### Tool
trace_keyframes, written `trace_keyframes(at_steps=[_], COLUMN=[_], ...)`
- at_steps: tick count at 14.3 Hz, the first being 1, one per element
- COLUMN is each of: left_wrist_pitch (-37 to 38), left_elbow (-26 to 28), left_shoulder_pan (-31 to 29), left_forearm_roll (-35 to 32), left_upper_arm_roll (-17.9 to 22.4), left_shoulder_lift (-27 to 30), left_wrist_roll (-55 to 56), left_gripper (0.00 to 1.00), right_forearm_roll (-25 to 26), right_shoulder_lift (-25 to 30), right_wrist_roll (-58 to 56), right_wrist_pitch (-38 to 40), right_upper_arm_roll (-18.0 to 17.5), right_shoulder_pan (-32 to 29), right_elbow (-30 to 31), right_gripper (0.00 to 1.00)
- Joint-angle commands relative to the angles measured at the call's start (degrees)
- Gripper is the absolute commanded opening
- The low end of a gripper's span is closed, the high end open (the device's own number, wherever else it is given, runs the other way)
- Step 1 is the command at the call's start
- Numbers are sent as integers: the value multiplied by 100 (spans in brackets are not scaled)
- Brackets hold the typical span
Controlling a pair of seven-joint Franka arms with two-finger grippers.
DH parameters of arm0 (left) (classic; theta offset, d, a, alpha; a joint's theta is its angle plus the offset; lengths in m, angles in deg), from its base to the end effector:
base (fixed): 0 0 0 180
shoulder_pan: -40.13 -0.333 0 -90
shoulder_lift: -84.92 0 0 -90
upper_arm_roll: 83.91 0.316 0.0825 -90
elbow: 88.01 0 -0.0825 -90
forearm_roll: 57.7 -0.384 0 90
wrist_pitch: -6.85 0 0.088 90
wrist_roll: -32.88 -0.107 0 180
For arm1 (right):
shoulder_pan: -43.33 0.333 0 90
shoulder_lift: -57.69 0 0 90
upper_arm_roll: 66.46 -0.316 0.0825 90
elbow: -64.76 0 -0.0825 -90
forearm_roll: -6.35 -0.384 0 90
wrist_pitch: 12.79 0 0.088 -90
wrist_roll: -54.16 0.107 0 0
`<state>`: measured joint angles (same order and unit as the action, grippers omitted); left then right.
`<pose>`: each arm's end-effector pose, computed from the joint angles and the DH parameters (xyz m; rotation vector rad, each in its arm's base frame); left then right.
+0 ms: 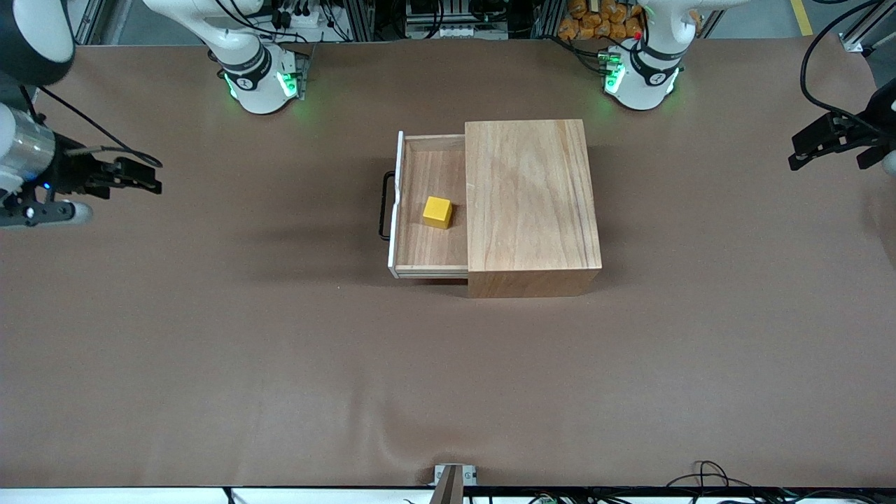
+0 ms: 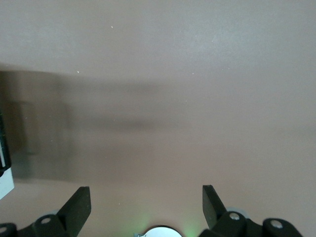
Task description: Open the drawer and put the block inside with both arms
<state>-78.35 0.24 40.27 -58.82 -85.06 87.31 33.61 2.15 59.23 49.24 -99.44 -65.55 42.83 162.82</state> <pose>0.5330 -0.0100 0.6542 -3.1210 0.0128 0.0174 0.5333 -0.0050 0.5693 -3.0464 -0.0903 0.2565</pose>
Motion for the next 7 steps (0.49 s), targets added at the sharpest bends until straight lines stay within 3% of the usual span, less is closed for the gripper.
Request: trace_keyframes(at_steps=[1,7], left_wrist_pitch=[4,13], left_elbow=[34,26], left_shoulder_pan=[13,4], left_forearm_roll=[138,129], left_upper_arm_roll=[27,27], left_shoulder_lift=[52,25], left_wrist_roll=[-221,-284], left_gripper=[100,100], right_forearm_roll=[77,297], right_shoulder_lift=[101,84], right_wrist_roll=[113,211], right_wrist_pitch=[428,982], right_upper_arm_roll=[-135,-153], right_shoulder_pan=[-56,-30], right_elbow=[-488,-1228], right_gripper=[100,100])
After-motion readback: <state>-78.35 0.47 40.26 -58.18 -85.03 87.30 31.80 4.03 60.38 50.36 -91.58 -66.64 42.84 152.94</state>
